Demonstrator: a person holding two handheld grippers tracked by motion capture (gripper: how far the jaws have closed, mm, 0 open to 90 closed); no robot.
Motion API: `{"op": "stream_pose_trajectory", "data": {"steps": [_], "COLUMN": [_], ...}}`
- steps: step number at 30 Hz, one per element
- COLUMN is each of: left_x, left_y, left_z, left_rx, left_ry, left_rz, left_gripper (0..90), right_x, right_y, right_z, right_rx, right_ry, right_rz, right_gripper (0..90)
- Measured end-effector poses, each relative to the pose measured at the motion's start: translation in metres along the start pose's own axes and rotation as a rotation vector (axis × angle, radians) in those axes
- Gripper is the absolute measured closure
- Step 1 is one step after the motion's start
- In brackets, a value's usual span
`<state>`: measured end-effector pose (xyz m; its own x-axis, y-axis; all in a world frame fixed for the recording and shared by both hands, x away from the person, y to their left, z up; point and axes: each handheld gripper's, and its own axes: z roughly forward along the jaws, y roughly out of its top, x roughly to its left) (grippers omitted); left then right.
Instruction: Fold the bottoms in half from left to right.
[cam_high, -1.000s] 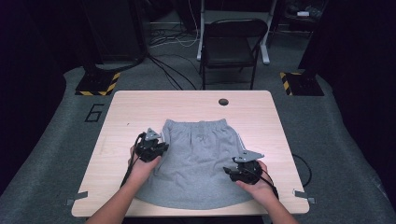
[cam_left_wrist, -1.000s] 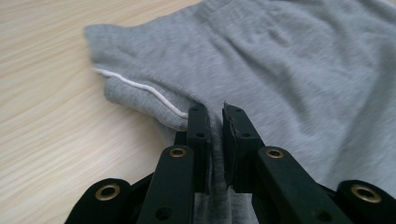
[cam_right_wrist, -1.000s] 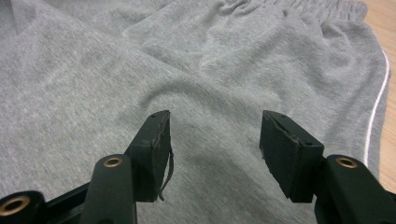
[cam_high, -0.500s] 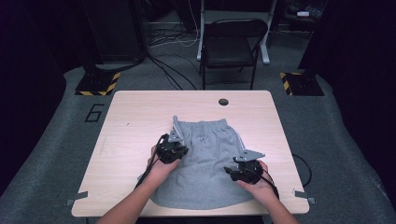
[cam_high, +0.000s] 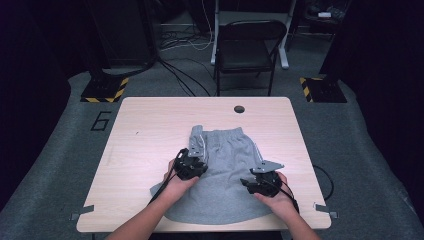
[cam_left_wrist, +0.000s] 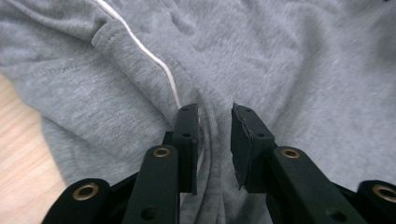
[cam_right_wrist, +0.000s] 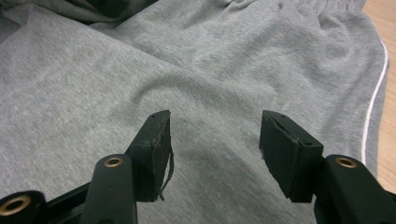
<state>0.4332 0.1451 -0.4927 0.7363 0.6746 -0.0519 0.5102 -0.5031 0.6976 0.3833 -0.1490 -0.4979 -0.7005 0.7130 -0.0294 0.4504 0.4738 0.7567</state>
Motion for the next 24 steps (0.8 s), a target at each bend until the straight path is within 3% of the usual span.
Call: {"op": "stream_pose_trajectory", "data": {"steps": [2,6,11,14,16,19,22,24], "left_x": [0.002,0.014,0.024,0.031,0.034,0.039,0.041,0.041], "left_y": [0.0,-0.004,-0.015,-0.027,-0.036,-0.047,-0.054,-0.059], "left_z": [-0.005,-0.031,-0.048,-0.056,-0.057,-0.06,-0.062,-0.062], "left_rx": [-0.009,-0.057,-0.073,-0.054,-0.034,-0.018,-0.001,0.005], "left_ry": [-0.004,-0.003,0.008,0.02,0.055,0.071,0.07,0.031], "left_rz": [-0.005,-0.044,-0.07,-0.065,-0.05,-0.066,-0.051,-0.052], "left_gripper": [71.2,64.6,59.3,57.2,56.4,55.6,56.0,56.4], "right_x": [0.0,0.001,0.002,0.003,0.004,0.004,0.003,0.002], "right_y": [0.0,0.0,0.001,0.001,0.001,0.001,0.002,0.002], "right_z": [0.0,0.0,0.001,0.001,0.001,0.0,-0.001,-0.002], "right_rx": [0.0,0.0,-0.002,0.001,0.005,-0.002,-0.006,-0.009], "right_ry": [0.0,-0.001,-0.001,0.004,0.004,-0.005,-0.009,-0.008], "right_rz": [0.0,0.0,-0.006,-0.014,-0.011,-0.007,-0.016,-0.018], "right_gripper": [43.2,43.1,43.0,42.9,42.9,42.9,42.8,42.7]}}
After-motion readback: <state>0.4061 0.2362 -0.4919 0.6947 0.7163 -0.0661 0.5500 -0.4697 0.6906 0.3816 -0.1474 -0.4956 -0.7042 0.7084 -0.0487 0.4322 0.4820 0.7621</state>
